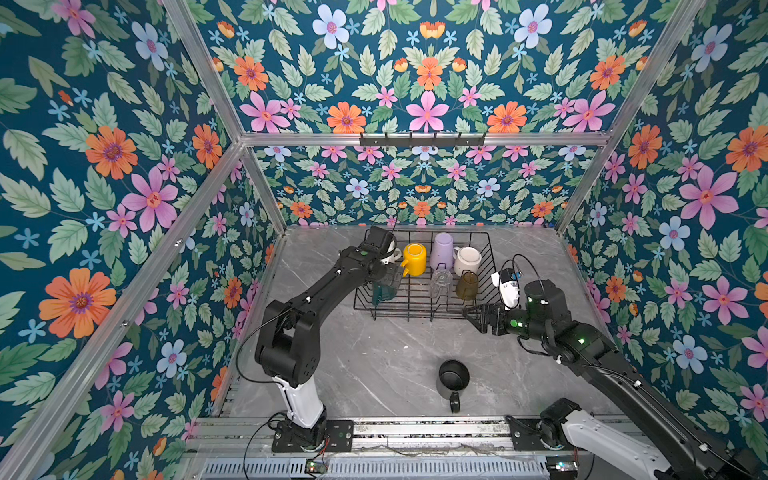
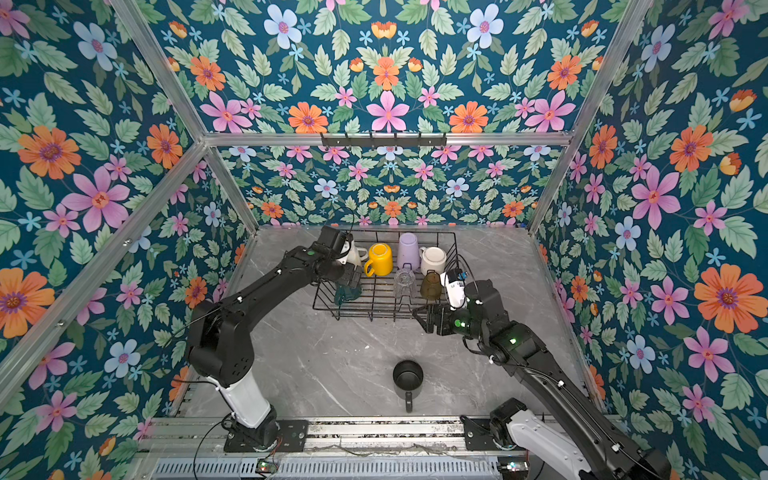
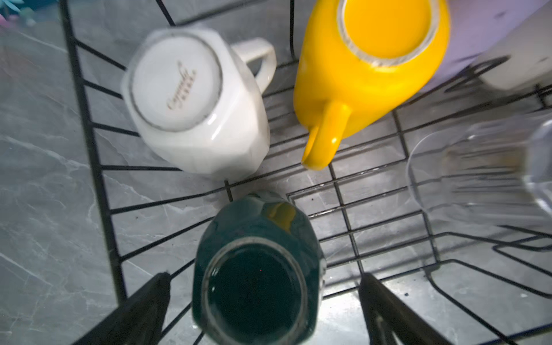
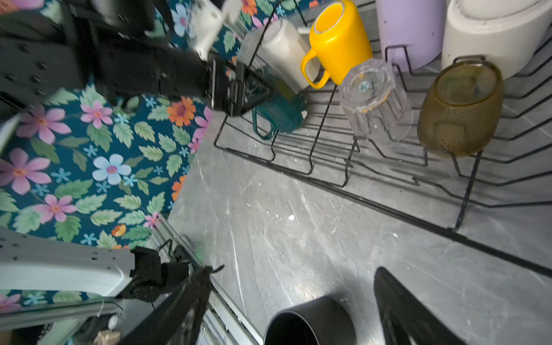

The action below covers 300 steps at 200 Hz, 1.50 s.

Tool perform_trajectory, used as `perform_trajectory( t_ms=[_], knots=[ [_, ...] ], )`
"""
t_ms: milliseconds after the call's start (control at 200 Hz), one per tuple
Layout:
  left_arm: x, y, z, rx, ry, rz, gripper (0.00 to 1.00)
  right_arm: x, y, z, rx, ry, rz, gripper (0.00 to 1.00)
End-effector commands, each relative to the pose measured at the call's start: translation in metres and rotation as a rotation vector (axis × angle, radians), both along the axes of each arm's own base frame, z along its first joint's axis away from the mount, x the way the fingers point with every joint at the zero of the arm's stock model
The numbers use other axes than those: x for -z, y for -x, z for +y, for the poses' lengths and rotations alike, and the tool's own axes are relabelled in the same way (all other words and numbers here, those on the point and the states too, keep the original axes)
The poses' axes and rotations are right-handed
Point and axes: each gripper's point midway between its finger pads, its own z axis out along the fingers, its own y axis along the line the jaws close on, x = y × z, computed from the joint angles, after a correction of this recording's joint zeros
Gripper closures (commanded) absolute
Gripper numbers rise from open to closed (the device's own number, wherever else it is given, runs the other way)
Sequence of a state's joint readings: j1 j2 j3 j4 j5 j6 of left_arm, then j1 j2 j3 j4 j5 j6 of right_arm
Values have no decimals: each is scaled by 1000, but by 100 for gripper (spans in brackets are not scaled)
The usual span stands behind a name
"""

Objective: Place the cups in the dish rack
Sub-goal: 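Lower the green-and-cream mug upside down into the rack with the left gripper, then open the left gripper and lift it while the right gripper grasps the black mug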

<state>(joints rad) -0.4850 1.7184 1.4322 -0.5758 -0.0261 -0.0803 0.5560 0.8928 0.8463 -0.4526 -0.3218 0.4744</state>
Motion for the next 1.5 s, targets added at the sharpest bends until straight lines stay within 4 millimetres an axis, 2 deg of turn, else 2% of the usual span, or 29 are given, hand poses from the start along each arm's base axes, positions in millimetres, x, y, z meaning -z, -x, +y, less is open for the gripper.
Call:
perform_trajectory(
  t_ms=[0, 120, 265, 440, 670, 950, 1495],
  knots=[
    [-36, -8, -3, -25, 87, -142, 0, 32, 14, -10, -10, 180, 64, 17],
    [-76, -4, 1, -42, 178, -290, 0, 56, 32, -8, -51, 297, 116, 22],
    [-113, 11, 6, -35, 278, -439, 0, 76, 53, -9, -94, 432, 156, 26],
    [-142, 29, 13, -35, 368, -545, 0, 91, 66, -4, -150, 525, 182, 32],
    [-174, 51, 30, -65, 440, -673, 0, 105, 66, 8, -211, 605, 191, 39],
    [-189, 69, 43, -78, 472, -735, 0, 122, 66, 20, -278, 652, 213, 45],
    [-199, 77, 48, -79, 486, -769, 0, 147, 58, 40, -350, 688, 185, 57]
  ],
)
